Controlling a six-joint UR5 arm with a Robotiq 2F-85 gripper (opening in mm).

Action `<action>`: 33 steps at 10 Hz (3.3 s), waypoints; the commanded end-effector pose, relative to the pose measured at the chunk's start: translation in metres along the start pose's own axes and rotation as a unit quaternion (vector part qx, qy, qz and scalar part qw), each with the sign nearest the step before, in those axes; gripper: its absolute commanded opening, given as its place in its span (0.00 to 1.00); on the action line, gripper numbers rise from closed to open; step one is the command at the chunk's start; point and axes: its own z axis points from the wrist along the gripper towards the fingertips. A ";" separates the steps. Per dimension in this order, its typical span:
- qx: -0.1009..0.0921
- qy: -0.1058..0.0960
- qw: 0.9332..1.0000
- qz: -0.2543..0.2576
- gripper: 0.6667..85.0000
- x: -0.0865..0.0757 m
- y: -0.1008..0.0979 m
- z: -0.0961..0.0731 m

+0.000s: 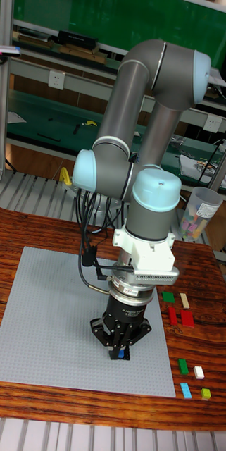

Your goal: Build with small Lego blocks

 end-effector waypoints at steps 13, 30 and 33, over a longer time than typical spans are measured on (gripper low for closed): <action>0.009 0.031 0.999 0.017 0.01 0.003 -0.004 -0.037; -0.001 0.053 0.998 0.030 0.01 0.028 0.016 -0.018; 0.003 0.053 0.998 0.026 0.01 0.025 0.020 -0.012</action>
